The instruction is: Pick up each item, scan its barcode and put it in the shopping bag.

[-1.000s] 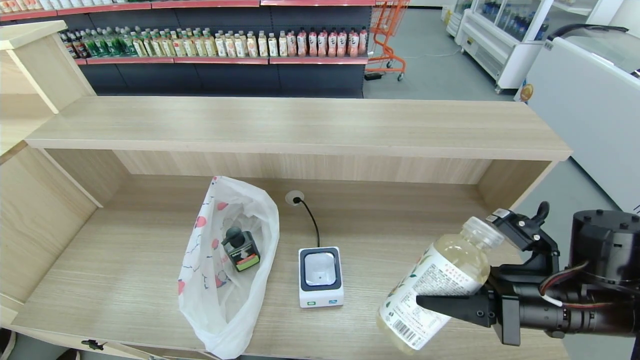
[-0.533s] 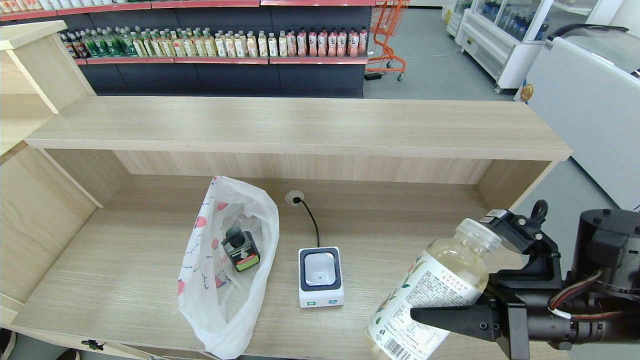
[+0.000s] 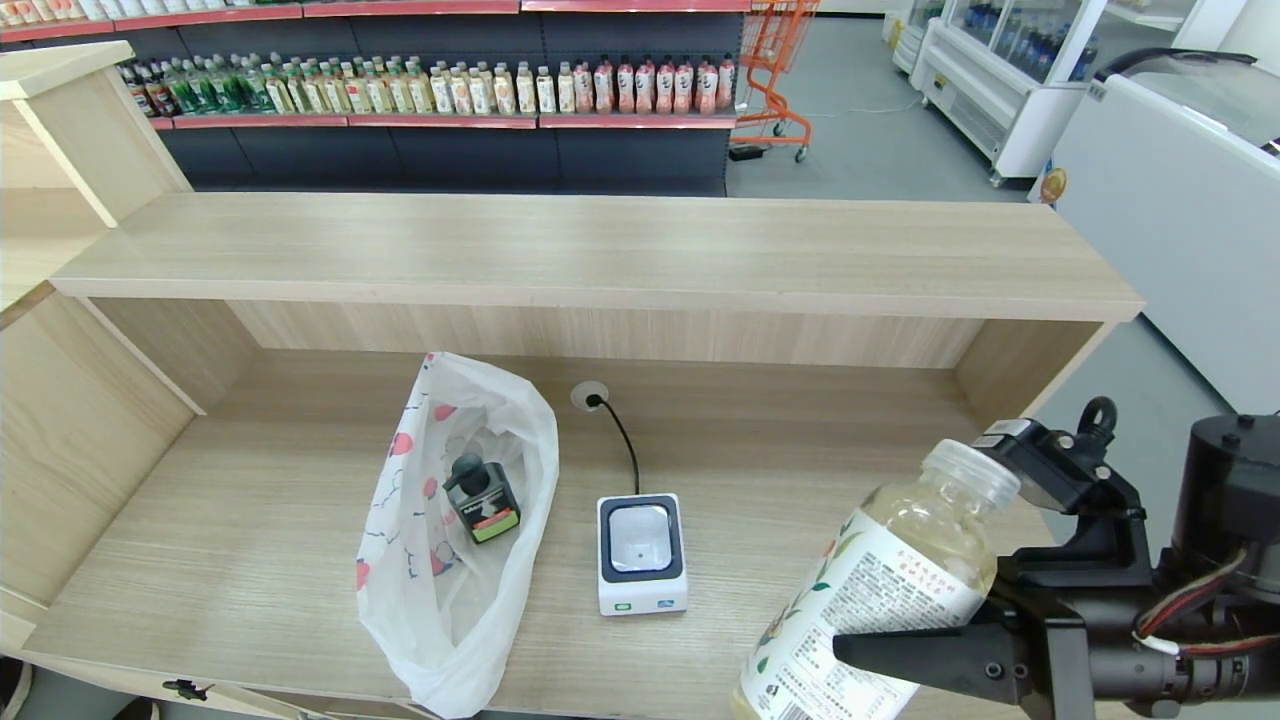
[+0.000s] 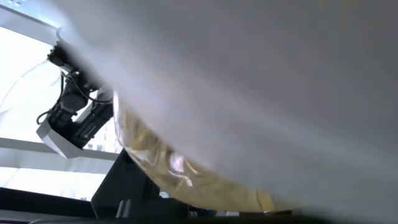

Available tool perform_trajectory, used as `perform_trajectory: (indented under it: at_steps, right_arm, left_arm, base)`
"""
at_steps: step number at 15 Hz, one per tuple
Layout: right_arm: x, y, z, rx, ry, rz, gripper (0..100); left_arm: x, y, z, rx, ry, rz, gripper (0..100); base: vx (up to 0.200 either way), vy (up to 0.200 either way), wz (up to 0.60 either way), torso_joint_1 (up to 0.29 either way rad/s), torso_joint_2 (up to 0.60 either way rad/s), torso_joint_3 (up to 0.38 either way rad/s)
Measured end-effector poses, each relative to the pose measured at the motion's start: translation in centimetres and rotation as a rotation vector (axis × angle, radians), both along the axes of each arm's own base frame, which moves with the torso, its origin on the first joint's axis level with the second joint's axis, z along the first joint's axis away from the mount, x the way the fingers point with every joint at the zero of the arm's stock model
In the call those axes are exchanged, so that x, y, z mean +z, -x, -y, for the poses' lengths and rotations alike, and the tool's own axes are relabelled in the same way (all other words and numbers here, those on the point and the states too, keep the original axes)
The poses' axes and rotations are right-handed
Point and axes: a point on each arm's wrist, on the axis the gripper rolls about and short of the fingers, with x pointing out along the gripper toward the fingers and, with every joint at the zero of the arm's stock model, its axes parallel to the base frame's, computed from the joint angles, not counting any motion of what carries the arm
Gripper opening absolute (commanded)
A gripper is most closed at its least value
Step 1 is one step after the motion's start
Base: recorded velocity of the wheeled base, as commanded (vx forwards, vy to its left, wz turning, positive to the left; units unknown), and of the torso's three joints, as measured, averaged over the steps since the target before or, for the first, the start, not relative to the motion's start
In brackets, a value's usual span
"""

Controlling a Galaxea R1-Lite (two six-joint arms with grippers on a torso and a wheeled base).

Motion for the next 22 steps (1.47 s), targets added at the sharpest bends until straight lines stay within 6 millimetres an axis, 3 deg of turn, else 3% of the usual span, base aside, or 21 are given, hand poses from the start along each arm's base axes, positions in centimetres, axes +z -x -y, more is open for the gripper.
perform_trajectory:
  at_steps: [17,19,22]
  right_arm:
    - [0.1,0.8,0.7,-0.01,0.007,0.062,0]
    - [0.2,0.8,0.9,-0.032,0.02,0.121,0]
    - [0.3,0.0,1.6,-0.164,0.148,0.425,0]
  left_arm:
    - [0.0,0.0,0.0,0.0,0.0,0.0,100]
    - [0.0,0.0,0.0,0.0,0.0,0.0,100]
    - [0.0,0.0,0.0,0.0,0.0,0.0,100]
  base:
    - [0.0,0.0,0.0,0.0,0.0,0.0]
    - [0.0,0.0,0.0,0.0,0.0,0.0]
    - [0.0,0.0,0.0,0.0,0.0,0.0]
